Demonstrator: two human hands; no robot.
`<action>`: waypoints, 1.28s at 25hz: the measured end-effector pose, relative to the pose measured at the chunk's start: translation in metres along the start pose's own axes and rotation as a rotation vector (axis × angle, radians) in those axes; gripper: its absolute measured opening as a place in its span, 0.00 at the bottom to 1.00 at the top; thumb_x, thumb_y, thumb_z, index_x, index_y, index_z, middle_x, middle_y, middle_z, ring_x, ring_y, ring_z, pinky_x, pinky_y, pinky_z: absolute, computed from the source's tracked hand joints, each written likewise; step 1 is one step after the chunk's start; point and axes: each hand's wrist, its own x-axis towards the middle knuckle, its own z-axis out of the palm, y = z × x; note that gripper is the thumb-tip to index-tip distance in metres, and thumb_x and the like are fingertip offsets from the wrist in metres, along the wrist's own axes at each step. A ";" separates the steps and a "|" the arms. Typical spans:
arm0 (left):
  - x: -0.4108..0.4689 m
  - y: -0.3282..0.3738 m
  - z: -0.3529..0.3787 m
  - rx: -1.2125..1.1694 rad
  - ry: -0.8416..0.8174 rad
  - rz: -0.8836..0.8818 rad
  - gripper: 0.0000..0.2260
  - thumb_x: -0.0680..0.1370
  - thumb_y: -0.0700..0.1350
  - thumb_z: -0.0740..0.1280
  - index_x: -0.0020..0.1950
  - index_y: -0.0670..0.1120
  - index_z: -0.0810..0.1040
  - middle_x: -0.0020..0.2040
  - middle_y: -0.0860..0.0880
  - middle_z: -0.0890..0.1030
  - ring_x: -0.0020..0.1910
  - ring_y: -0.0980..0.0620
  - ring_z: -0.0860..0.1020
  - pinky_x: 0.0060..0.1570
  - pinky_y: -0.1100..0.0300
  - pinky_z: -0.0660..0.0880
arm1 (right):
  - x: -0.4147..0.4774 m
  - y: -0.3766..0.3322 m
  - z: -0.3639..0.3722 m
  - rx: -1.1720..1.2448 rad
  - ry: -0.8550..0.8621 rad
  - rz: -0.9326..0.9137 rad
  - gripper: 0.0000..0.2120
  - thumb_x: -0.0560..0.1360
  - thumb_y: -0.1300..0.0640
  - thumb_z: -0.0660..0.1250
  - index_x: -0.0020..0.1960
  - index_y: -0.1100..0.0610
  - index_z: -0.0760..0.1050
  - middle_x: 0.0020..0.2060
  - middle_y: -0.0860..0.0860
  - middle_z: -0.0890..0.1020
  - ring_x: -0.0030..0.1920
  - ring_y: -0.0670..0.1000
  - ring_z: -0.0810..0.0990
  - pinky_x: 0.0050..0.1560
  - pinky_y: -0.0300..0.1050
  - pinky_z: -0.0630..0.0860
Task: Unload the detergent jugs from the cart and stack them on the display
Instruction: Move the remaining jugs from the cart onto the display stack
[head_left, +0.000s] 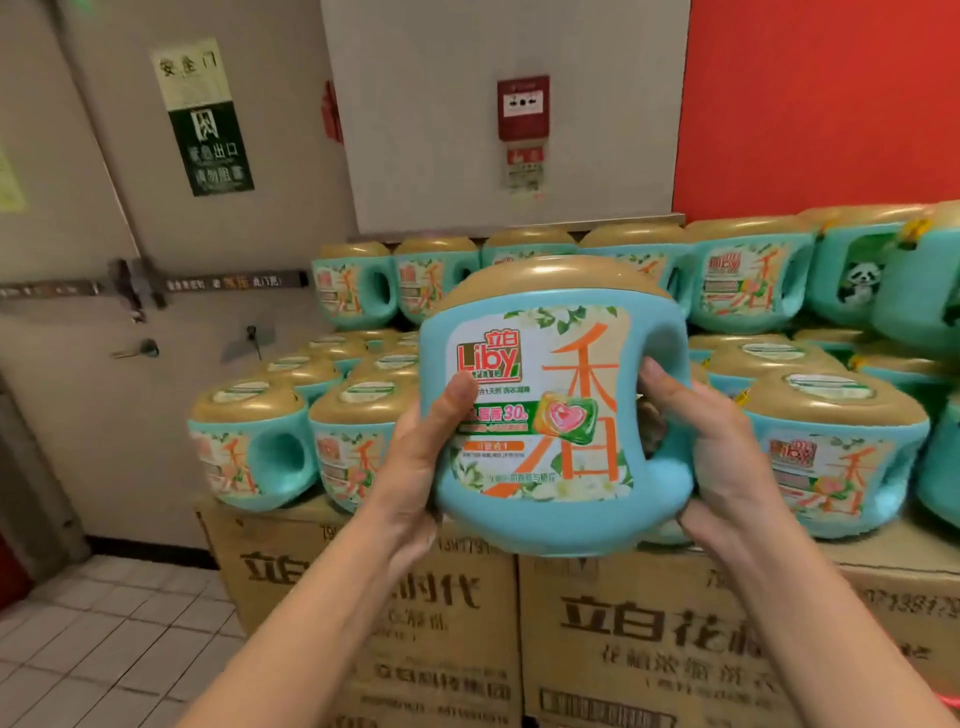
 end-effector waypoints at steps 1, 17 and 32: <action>0.024 0.008 -0.007 0.024 -0.025 0.018 0.33 0.48 0.60 0.83 0.50 0.49 0.86 0.51 0.42 0.85 0.46 0.44 0.85 0.38 0.53 0.82 | 0.023 -0.003 0.006 0.012 -0.001 -0.036 0.28 0.61 0.49 0.75 0.56 0.63 0.75 0.46 0.64 0.69 0.45 0.61 0.69 0.49 0.58 0.68; 0.306 0.034 -0.120 0.590 -0.137 0.136 0.30 0.54 0.69 0.75 0.51 0.59 0.78 0.46 0.63 0.84 0.46 0.63 0.83 0.39 0.68 0.78 | 0.267 -0.011 0.039 -0.718 -0.063 -0.094 0.33 0.57 0.48 0.79 0.60 0.54 0.76 0.50 0.46 0.85 0.47 0.41 0.84 0.43 0.32 0.78; 0.409 -0.024 -0.165 0.458 -0.267 -0.008 0.41 0.57 0.53 0.78 0.70 0.51 0.71 0.58 0.56 0.80 0.62 0.52 0.76 0.56 0.57 0.75 | 0.334 0.064 0.033 -0.909 0.312 -0.338 0.35 0.63 0.52 0.80 0.66 0.53 0.70 0.59 0.47 0.79 0.60 0.48 0.76 0.60 0.48 0.75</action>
